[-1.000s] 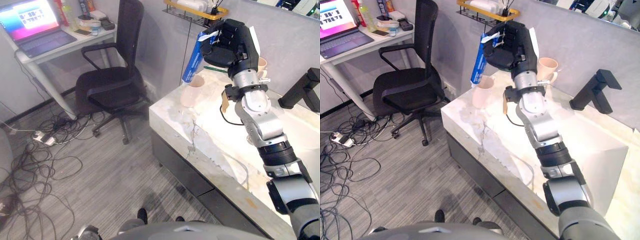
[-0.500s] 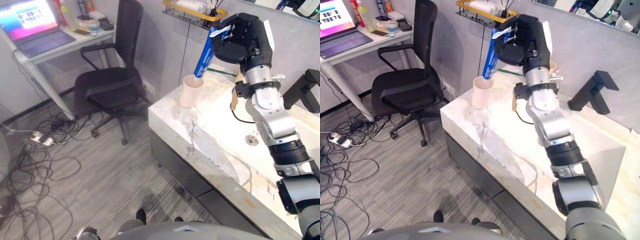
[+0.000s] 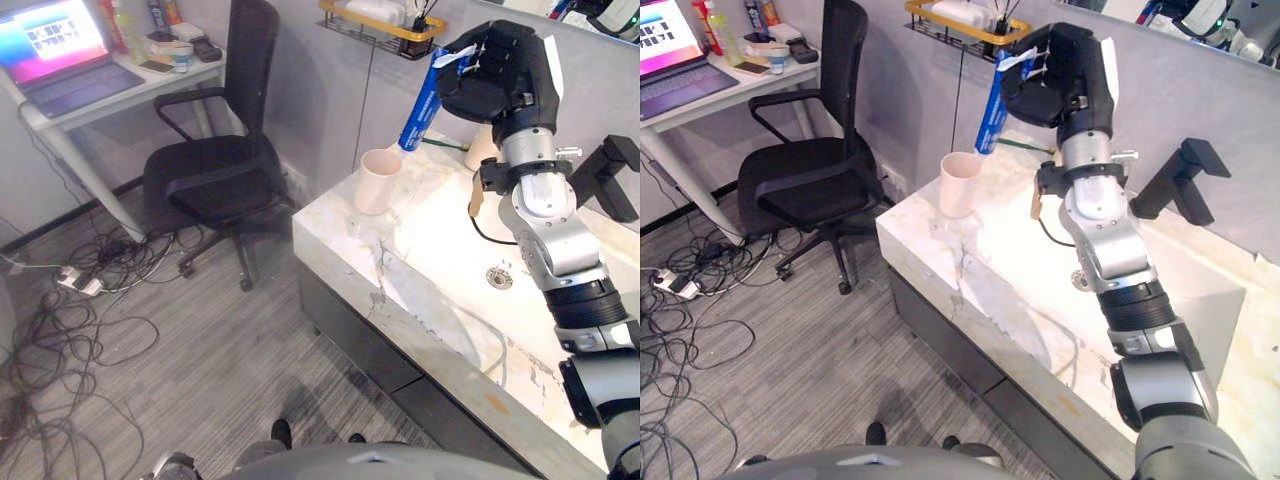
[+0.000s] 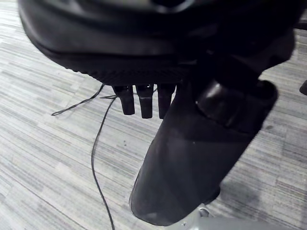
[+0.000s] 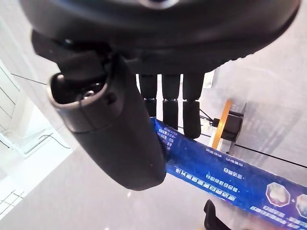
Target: Organize the bathroom.
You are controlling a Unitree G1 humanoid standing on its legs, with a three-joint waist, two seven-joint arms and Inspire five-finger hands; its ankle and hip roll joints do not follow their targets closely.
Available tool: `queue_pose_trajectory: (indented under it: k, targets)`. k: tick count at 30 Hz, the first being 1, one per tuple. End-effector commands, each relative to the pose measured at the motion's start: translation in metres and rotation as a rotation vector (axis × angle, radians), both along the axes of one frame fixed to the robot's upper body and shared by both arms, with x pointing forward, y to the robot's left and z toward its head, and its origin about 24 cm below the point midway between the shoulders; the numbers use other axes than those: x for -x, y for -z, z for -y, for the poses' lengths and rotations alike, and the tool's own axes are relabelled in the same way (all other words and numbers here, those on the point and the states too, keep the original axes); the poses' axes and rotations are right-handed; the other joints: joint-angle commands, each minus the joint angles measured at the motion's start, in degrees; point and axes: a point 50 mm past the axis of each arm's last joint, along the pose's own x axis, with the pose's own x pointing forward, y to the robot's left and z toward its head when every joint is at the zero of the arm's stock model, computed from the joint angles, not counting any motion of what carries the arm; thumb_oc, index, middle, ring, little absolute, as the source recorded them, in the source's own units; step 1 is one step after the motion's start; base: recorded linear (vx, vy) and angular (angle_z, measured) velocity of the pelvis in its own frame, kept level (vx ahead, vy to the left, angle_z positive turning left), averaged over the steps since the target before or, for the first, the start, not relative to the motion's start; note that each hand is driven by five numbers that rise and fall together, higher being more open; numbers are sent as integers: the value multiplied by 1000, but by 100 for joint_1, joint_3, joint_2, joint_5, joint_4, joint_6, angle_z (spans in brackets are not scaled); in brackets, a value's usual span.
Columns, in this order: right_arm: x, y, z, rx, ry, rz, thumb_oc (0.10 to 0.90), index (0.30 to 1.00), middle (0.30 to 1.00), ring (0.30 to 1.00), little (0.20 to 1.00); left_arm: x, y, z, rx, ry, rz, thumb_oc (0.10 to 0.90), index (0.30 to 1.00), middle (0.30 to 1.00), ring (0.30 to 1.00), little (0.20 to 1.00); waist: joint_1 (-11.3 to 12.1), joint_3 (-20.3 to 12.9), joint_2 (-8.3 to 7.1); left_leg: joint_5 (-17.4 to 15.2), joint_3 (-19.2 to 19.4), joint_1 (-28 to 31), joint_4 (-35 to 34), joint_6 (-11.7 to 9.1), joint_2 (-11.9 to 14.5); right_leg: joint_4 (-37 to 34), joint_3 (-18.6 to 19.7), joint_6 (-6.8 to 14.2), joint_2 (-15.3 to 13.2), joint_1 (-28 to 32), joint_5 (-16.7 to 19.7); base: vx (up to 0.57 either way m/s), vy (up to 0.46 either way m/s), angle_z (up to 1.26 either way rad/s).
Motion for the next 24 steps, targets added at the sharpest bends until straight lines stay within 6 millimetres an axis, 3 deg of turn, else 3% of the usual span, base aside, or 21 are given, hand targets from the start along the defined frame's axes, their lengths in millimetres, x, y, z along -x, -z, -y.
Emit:
queue_pose_trajectory:
  k: [1,24]
  targets:
    - [20,-91,8,-154,-28,404,400,300,300,300,300,19,-12,-41,-140,6,-101,800,900,900,900,900,226,-382,-75,-829,-19,449,275,-56,253,351,71,213,-50,-507,87,0,0,0]
    - [1,-68,5,-250,-22,285,400,300,300,300,300,12,-12,-39,-135,14,-94,800,900,900,900,900,242,-225,-12,-868,-59,397,378,-26,209,432,61,223,-90,-572,90,0,0,0]
